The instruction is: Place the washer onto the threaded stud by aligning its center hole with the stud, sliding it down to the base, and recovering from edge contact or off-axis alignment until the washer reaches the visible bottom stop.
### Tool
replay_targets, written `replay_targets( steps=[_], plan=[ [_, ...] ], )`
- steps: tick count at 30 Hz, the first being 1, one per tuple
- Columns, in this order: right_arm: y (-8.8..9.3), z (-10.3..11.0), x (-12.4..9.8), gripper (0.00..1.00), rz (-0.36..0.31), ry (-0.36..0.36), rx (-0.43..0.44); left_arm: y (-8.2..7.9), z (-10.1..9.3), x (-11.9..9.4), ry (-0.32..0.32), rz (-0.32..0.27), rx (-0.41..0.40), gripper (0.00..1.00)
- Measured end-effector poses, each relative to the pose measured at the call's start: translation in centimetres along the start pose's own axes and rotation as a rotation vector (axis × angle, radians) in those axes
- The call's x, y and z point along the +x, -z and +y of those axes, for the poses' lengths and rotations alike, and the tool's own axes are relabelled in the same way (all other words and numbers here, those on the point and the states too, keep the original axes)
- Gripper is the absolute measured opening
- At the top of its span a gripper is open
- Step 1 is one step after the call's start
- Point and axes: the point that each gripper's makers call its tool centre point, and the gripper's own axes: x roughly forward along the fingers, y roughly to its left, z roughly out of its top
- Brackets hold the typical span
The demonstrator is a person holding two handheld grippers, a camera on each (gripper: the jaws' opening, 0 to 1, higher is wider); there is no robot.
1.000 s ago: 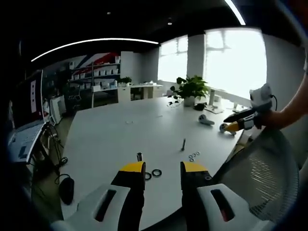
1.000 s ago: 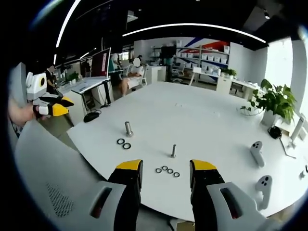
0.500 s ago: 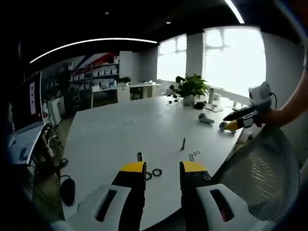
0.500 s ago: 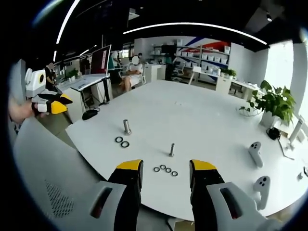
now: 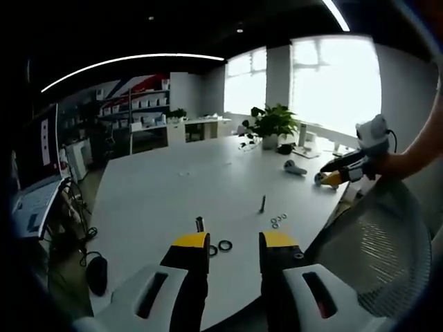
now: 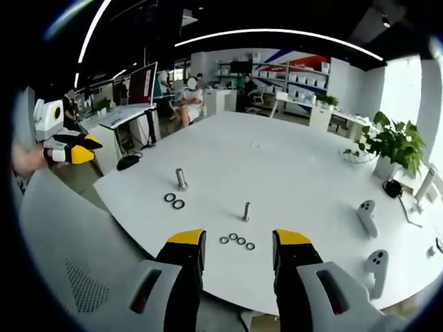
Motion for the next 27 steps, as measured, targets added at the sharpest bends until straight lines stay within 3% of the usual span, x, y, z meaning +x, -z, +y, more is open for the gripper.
replay_targets(
  steps=[27],
  plan=[
    [-0.01, 0.07, -0.08, 0.41, 0.001, 0.005, -0.003, 0.44, 0.14, 0.04, -0.007, 0.019, -0.004, 0.28]
  ],
)
